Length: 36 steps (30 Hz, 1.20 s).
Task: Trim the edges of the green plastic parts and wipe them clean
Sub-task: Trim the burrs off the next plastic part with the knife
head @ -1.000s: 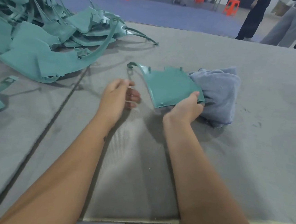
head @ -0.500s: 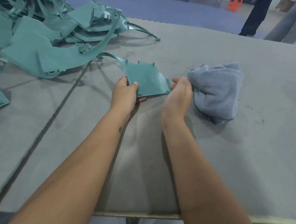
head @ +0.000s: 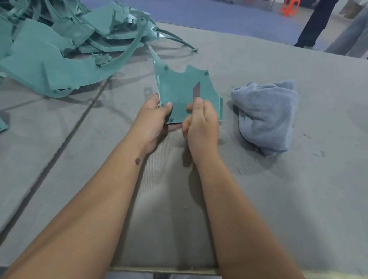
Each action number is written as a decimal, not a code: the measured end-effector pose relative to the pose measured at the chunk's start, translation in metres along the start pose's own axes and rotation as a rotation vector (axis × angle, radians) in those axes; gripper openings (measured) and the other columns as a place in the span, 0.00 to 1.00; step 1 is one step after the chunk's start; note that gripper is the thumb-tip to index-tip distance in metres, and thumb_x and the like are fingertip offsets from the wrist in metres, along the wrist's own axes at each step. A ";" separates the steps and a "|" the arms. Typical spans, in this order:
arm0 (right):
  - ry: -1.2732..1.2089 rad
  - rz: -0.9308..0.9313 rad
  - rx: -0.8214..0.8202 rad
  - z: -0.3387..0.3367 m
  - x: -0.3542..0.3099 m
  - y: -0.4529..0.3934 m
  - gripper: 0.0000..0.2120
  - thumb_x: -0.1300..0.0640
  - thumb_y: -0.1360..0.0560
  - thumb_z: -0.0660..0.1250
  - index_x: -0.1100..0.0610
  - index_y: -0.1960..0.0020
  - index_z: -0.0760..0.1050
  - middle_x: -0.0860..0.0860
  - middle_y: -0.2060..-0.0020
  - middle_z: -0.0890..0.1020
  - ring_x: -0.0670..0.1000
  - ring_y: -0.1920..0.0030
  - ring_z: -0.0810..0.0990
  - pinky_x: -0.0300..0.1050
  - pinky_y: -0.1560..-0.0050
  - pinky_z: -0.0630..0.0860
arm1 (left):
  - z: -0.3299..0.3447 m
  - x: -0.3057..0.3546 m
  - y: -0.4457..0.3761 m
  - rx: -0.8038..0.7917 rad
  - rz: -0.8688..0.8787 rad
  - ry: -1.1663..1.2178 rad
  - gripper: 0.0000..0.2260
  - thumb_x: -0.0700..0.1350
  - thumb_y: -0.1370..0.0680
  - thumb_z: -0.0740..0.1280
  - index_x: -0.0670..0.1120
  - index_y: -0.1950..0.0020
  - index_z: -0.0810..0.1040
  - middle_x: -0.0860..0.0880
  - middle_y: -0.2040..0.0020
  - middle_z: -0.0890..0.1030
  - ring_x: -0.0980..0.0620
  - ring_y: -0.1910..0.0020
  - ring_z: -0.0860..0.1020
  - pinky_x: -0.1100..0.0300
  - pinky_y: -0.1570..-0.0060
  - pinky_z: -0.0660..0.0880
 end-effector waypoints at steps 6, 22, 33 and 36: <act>-0.087 0.026 -0.021 -0.001 0.001 -0.003 0.15 0.51 0.19 0.59 0.54 0.61 0.75 0.49 0.78 0.74 0.47 0.80 0.69 0.36 0.77 0.64 | -0.016 0.001 -0.005 0.138 -0.030 0.227 0.12 0.37 0.16 0.52 0.45 0.44 0.75 0.44 0.49 0.83 0.45 0.53 0.83 0.51 0.61 0.82; -0.149 0.055 0.087 -0.024 -0.005 -0.008 0.07 0.57 0.19 0.59 0.51 0.56 0.70 0.49 0.68 0.78 0.46 0.75 0.71 0.38 0.72 0.68 | -0.024 -0.001 -0.009 0.160 -0.058 0.492 0.09 0.39 0.16 0.56 0.46 0.45 0.75 0.45 0.48 0.82 0.48 0.54 0.84 0.54 0.59 0.82; -0.036 0.001 0.199 -0.031 -0.002 -0.005 0.09 0.54 0.20 0.60 0.49 0.59 0.71 0.52 0.71 0.79 0.48 0.74 0.73 0.44 0.68 0.72 | -0.019 0.002 -0.008 0.153 0.006 0.307 0.11 0.37 0.16 0.55 0.45 0.46 0.76 0.45 0.49 0.83 0.47 0.50 0.83 0.54 0.57 0.82; -0.017 -0.007 0.258 -0.038 0.000 -0.008 0.11 0.54 0.21 0.60 0.52 0.62 0.71 0.50 0.74 0.72 0.48 0.72 0.68 0.45 0.68 0.67 | -0.022 0.000 -0.010 0.178 -0.029 0.383 0.11 0.35 0.17 0.54 0.43 0.48 0.75 0.44 0.50 0.82 0.45 0.51 0.82 0.52 0.58 0.82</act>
Point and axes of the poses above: each hand's wrist, its own y-axis away from the middle knuckle, its own z-axis out of the palm, x = y × z, the point moved 8 cm from there along -y, towards the middle knuckle
